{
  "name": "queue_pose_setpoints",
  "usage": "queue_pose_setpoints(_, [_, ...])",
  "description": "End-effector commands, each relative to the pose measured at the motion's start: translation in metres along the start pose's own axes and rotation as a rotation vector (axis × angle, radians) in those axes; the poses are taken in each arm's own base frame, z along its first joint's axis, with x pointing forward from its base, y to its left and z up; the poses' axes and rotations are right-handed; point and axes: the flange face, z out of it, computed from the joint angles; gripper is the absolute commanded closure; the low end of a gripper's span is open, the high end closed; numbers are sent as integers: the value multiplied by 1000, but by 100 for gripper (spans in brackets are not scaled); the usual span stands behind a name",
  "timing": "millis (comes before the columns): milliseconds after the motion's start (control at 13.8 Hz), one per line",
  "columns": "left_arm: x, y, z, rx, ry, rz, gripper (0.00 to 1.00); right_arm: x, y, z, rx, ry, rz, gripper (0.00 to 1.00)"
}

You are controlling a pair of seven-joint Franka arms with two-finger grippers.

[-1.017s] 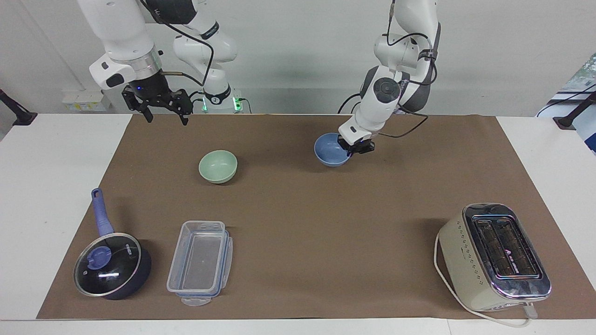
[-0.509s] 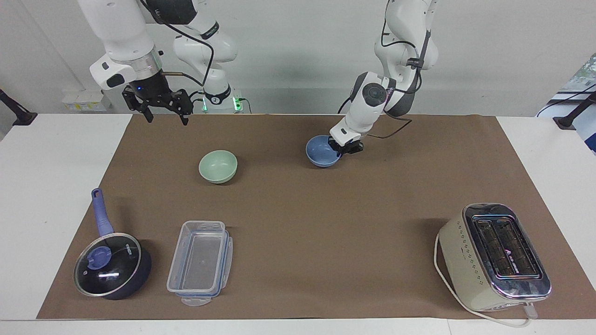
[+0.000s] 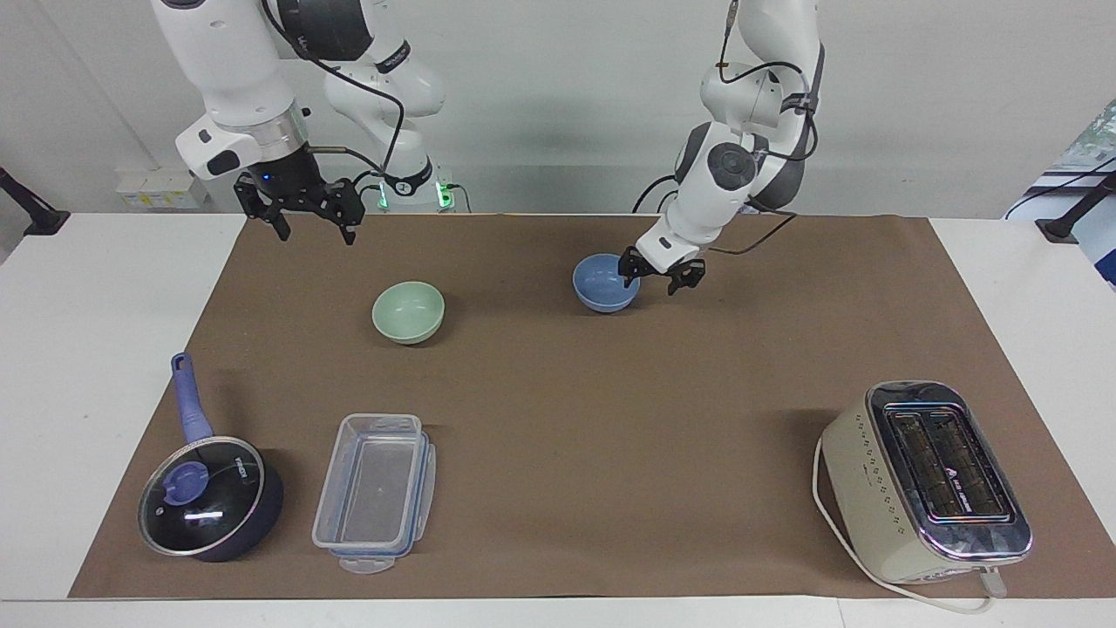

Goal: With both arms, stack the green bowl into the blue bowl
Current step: 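Release the blue bowl with the left gripper while the right gripper grasps the green bowl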

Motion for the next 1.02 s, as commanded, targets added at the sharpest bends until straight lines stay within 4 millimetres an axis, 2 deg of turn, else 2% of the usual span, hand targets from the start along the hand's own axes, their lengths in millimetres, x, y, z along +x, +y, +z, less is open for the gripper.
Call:
queue_pose_setpoints(0, [19,-28,-58,-26,14,-52,0,-14,10,34,19,-2,-31,0])
queue_pose_setpoints(218, [40,-72,-112,-4,89,-105,0,-21,26,84,29,-4,-58,0])
queue_pose_setpoints(291, [45,-78,-131,8,104,-110,0,-24,30,100,28,-1,-68,0])
queue_pose_setpoints(436, [55,-107,-162,32,145,-149,0,-28,29,136,28,11,-72,0])
queue_pose_setpoints(654, [59,-141,-190,97,201,-140,0,-40,30,192,27,42,-70,0])
queue_pose_setpoints(799, [60,-175,-204,109,218,-97,0,-45,27,201,27,38,-76,0])
queue_pose_setpoints(944, [56,-195,-217,120,203,-59,0,-41,26,229,31,-4,-77,0])
